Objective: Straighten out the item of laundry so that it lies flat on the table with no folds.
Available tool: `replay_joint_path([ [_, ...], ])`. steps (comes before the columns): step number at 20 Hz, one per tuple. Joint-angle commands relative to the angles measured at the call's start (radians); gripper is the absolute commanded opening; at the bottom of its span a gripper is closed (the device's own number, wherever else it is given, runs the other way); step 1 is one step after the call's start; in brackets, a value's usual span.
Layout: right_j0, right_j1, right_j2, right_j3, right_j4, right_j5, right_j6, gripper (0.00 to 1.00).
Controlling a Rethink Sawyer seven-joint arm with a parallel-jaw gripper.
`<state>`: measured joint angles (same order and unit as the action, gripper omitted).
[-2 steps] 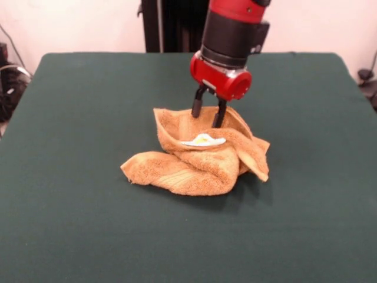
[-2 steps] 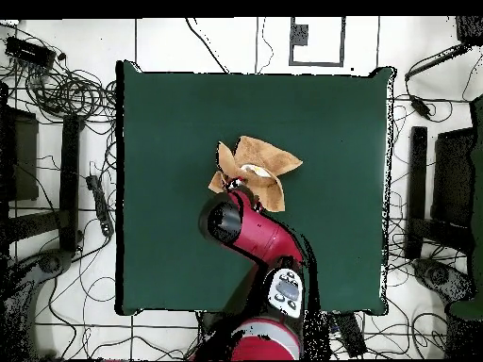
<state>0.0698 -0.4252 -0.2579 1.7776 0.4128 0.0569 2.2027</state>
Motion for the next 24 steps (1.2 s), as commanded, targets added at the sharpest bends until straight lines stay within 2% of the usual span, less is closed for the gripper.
replay_joint_path([
  [1, -0.002, 0.064, 0.136, 0.066, 0.054, -0.012, 0.234, 1.00],
  [6, 0.066, -0.004, 0.048, 0.070, 0.075, 0.089, 0.242, 1.00],
  [11, 0.158, -0.146, -0.103, 0.057, 0.027, 0.435, 0.248, 1.00],
  [17, 0.181, -0.167, -0.159, 0.015, 0.007, 0.581, 0.257, 1.00],
  [19, 0.182, -0.167, -0.154, 0.023, 0.015, 0.583, 0.261, 1.00],
  [24, 0.147, -0.127, -0.102, 0.026, 0.045, 0.471, 0.237, 1.00],
])
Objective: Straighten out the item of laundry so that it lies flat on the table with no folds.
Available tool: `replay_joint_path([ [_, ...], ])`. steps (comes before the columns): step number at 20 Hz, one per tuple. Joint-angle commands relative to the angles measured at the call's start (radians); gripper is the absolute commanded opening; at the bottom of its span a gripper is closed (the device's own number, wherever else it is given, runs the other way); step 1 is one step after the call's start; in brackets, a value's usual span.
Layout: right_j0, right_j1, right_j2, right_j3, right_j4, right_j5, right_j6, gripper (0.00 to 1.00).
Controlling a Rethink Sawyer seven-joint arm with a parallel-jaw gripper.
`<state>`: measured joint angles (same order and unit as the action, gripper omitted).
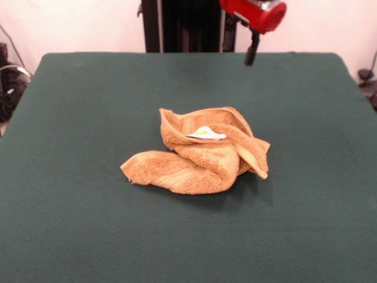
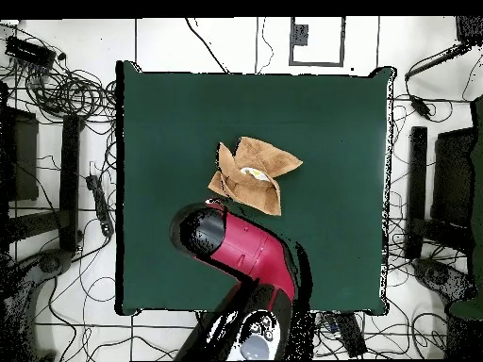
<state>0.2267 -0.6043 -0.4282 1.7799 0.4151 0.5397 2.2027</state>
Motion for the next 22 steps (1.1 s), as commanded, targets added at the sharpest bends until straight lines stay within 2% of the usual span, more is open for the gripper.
replay_joint_path([
  [1, -0.015, 0.055, 0.070, 0.019, 0.041, -0.017, 0.231, 1.00],
  [6, -0.051, 0.088, 0.120, 0.029, 0.058, -0.108, 0.218, 1.00],
  [12, -0.106, 0.116, 0.249, 0.103, 0.155, -0.316, 0.282, 1.00],
  [17, -0.170, 0.130, 0.351, 0.144, 0.149, -0.519, 0.314, 1.00],
  [22, -0.184, 0.140, 0.390, 0.174, 0.157, -0.608, 0.364, 1.00],
])
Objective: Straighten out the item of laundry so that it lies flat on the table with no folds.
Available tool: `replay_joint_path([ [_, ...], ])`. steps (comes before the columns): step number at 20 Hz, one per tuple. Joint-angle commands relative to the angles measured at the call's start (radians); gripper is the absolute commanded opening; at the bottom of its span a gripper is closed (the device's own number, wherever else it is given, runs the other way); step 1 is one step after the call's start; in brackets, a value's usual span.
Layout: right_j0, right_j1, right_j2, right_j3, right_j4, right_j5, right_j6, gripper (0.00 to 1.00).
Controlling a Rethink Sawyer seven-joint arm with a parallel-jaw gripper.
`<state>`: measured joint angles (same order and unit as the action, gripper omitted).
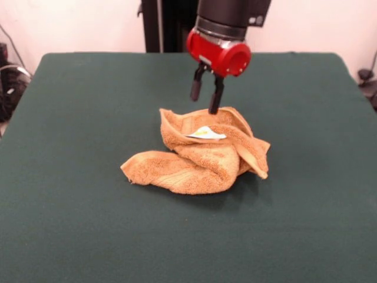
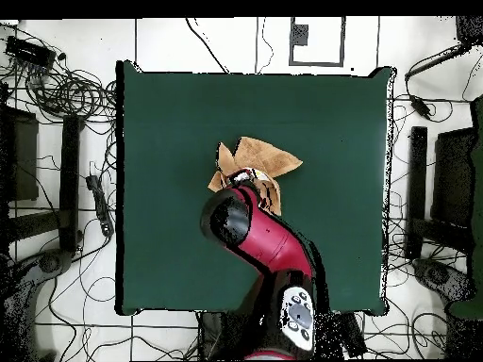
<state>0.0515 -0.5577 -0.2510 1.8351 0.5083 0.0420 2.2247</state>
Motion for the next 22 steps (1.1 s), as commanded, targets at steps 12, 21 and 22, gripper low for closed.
replay_joint_path([
  [12, 0.030, 0.131, 0.184, 0.129, 0.115, -0.092, 0.339, 1.00],
  [21, 0.058, 0.158, 0.162, 0.137, 0.136, -0.022, 0.313, 1.00],
  [22, 0.044, 0.160, 0.176, 0.140, 0.127, -0.038, 0.309, 1.00],
])
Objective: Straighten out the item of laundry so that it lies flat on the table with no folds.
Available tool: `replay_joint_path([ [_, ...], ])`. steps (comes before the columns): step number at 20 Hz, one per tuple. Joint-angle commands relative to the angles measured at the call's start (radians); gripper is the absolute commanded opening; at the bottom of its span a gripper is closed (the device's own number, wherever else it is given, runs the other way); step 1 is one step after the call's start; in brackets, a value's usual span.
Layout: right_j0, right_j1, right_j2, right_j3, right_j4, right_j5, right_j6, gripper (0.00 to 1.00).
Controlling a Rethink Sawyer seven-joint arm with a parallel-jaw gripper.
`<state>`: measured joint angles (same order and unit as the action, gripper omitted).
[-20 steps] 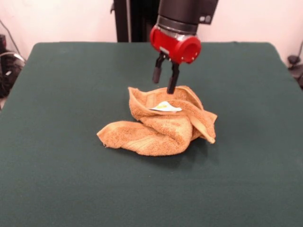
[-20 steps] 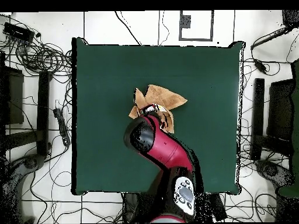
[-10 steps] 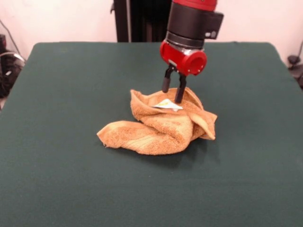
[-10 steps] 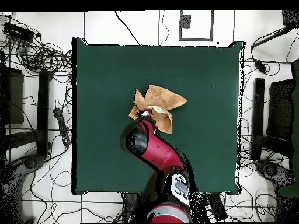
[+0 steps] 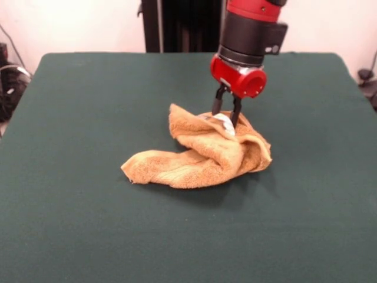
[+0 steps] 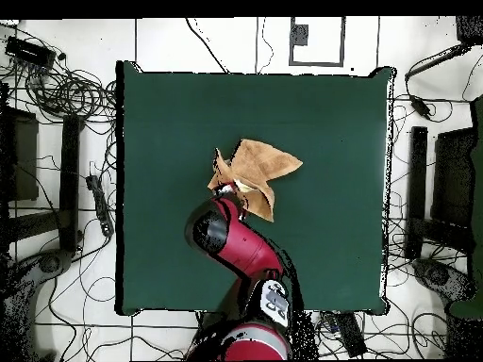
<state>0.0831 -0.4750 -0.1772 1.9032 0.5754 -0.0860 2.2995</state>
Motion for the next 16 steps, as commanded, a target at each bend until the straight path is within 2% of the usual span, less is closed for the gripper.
replay_joint_path([
  [1, 0.008, 0.078, 0.107, 0.073, 0.059, 0.088, 0.232, 1.00],
  [6, 0.021, 0.083, 0.098, 0.086, 0.074, 0.124, 0.238, 1.00],
  [8, 0.075, 0.085, 0.040, 0.079, 0.101, 0.182, 0.245, 1.00],
  [10, 0.086, 0.081, 0.026, 0.078, 0.105, 0.212, 0.243, 1.00],
  [16, 0.098, 0.071, 0.013, 0.082, 0.110, 0.213, 0.236, 1.00],
])
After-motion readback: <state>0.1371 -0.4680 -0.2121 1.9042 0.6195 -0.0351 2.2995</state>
